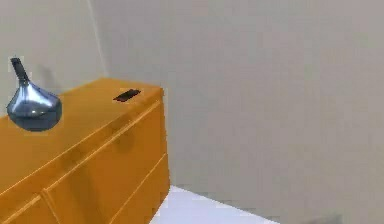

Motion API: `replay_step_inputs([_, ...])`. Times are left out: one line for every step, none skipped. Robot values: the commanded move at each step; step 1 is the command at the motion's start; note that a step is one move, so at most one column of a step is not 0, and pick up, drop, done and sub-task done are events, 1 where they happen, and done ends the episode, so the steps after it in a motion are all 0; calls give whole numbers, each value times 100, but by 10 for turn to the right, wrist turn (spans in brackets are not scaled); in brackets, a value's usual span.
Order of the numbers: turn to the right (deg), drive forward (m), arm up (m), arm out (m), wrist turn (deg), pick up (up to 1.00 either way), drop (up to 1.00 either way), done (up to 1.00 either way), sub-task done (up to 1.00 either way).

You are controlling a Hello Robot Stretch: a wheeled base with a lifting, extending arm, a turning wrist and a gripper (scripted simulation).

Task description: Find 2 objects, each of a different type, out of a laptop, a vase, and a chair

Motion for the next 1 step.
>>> replay_step_inputs([-390,0,0,0,0,0,0,0,0])
